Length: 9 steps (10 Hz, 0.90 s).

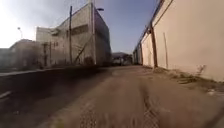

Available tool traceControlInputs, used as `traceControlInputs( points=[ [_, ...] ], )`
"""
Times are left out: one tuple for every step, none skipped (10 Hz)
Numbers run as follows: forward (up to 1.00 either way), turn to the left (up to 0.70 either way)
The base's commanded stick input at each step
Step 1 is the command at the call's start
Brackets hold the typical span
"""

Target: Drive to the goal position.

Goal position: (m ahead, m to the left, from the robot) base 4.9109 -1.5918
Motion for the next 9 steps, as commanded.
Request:
traceControlInputs(
  points=[
    [1.0,0.0],
    [1.0,-0.08],
    [1.0,-0.25],
    [1.0,-0.08],
    [1.0,0.0],
    [1.0,0.0],
    [1.0,0.0],
    [1.0,0.0],
    [1.0,0.0]
  ],
)
